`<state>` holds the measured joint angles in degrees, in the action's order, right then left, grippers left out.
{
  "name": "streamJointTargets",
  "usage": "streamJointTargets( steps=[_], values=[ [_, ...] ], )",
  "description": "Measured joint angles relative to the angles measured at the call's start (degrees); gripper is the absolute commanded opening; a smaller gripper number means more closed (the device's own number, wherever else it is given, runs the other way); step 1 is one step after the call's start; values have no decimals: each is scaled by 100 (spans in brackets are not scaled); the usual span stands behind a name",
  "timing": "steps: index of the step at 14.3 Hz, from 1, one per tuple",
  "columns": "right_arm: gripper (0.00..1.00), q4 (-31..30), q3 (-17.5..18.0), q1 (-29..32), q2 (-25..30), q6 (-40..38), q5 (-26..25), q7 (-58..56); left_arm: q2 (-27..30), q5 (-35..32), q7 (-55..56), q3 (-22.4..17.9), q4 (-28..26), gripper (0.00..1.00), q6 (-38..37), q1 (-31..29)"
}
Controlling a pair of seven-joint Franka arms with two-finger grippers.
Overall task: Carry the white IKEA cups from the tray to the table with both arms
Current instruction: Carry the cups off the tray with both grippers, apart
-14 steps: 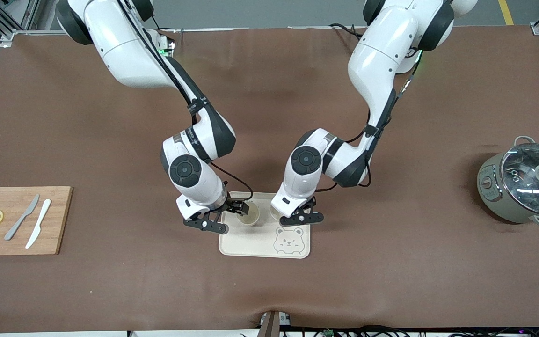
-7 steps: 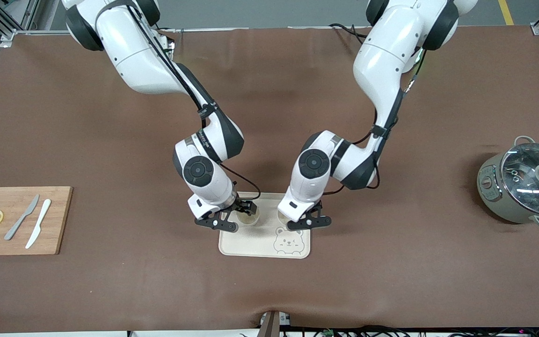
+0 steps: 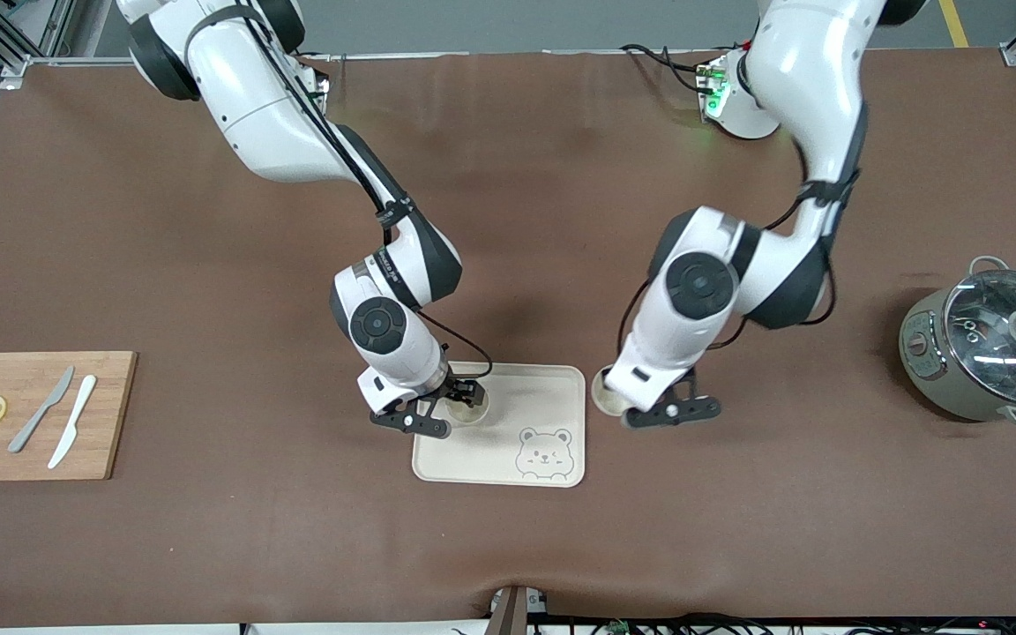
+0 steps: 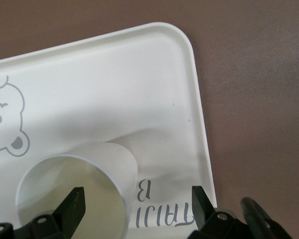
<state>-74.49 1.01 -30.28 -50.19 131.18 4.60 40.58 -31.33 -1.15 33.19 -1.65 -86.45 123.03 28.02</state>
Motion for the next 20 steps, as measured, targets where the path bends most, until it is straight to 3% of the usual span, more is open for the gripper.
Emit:
streamJointTargets(
  steps=[2,4,7,12,17,20],
  values=[
    [17,0,-3,0,0,3,-1,0,728,1,-392,7,-881,0,125,-244],
    [1,0,-6,0,0,3,-2,0,1364,27,-844,10,-1624,0,165,-525],
    [0,0,-12,0,0,4,-3,0,2247,246,-1682,12,-2636,0,318,-1035],
    [0,2,-19,0,0,5,-4,0,3430,537,-2963,4,-4522,0,1205,-1873],
    [0,108,-77,32,51,-163,-4,0,3694,539,-3111,28,-6034,0,2847,-1944],
    [0,184,-111,94,211,-632,-7,-68,3551,539,-3209,29,-6443,0,3486,-1943]
  ],
)
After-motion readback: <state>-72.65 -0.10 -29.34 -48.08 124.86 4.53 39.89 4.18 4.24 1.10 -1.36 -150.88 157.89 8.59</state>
